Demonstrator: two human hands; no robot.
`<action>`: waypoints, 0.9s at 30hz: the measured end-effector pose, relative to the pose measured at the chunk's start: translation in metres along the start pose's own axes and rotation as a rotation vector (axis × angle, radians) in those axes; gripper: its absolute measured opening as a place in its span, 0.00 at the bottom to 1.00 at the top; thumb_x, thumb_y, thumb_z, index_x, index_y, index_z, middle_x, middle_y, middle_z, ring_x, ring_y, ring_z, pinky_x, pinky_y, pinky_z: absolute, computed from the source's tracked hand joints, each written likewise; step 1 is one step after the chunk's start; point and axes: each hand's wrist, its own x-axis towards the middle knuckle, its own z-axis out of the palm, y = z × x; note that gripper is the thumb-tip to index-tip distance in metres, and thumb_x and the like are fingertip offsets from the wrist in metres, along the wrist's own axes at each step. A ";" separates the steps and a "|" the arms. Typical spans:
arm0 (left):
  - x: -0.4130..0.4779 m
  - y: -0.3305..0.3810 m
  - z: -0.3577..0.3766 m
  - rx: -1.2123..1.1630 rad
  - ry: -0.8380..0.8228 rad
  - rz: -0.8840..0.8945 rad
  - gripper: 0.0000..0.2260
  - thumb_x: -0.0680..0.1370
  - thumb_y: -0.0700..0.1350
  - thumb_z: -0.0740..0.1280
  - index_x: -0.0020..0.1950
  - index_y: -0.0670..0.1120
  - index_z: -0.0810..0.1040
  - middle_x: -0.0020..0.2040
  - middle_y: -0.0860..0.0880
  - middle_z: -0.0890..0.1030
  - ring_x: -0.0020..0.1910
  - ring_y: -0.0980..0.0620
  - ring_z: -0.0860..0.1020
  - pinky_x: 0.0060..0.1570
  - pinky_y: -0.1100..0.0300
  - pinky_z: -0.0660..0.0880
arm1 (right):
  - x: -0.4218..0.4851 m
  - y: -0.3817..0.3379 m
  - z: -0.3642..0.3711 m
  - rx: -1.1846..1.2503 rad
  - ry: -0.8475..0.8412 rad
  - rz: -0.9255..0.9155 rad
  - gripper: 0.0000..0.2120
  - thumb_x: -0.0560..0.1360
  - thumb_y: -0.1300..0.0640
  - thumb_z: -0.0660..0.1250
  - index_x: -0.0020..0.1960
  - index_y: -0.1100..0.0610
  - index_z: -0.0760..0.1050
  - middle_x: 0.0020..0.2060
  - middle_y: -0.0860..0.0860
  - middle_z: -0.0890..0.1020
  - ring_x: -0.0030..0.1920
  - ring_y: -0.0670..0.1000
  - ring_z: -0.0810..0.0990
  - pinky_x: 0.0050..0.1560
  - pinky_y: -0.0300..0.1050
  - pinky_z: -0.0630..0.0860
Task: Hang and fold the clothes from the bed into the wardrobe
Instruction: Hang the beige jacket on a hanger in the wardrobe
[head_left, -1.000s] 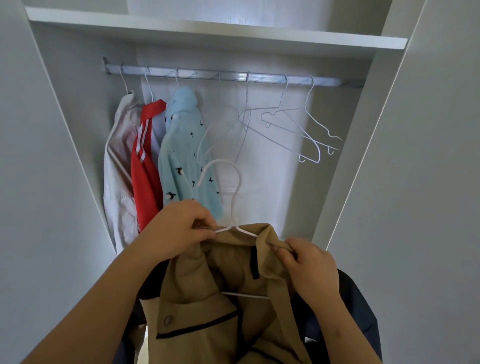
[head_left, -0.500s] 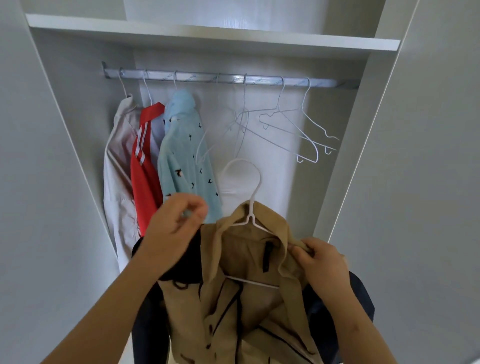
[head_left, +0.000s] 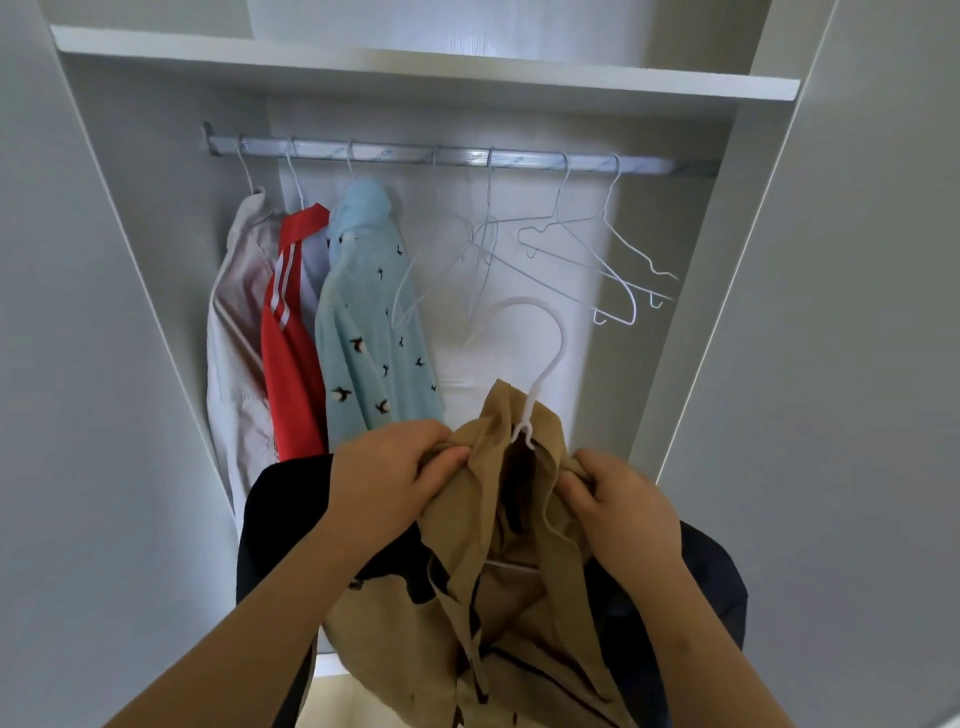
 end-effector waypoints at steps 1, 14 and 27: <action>-0.001 0.000 0.001 -0.001 0.000 0.010 0.20 0.76 0.56 0.56 0.35 0.46 0.80 0.27 0.53 0.77 0.26 0.59 0.73 0.32 0.77 0.56 | 0.000 0.000 0.000 -0.011 -0.017 -0.005 0.17 0.75 0.44 0.57 0.37 0.56 0.71 0.32 0.48 0.73 0.35 0.49 0.73 0.36 0.45 0.70; -0.001 -0.016 0.013 -0.099 -0.138 -0.144 0.26 0.71 0.63 0.50 0.46 0.47 0.80 0.39 0.53 0.80 0.40 0.54 0.75 0.41 0.61 0.67 | 0.002 0.025 -0.008 0.054 0.013 0.193 0.17 0.77 0.47 0.61 0.31 0.52 0.69 0.27 0.47 0.73 0.31 0.47 0.71 0.33 0.43 0.67; -0.009 -0.028 0.039 -0.347 -0.148 -0.500 0.05 0.77 0.45 0.66 0.47 0.56 0.73 0.46 0.59 0.76 0.45 0.62 0.75 0.45 0.72 0.68 | -0.005 0.042 -0.009 0.358 -0.198 0.492 0.17 0.74 0.50 0.68 0.34 0.62 0.75 0.29 0.54 0.76 0.32 0.51 0.74 0.36 0.44 0.70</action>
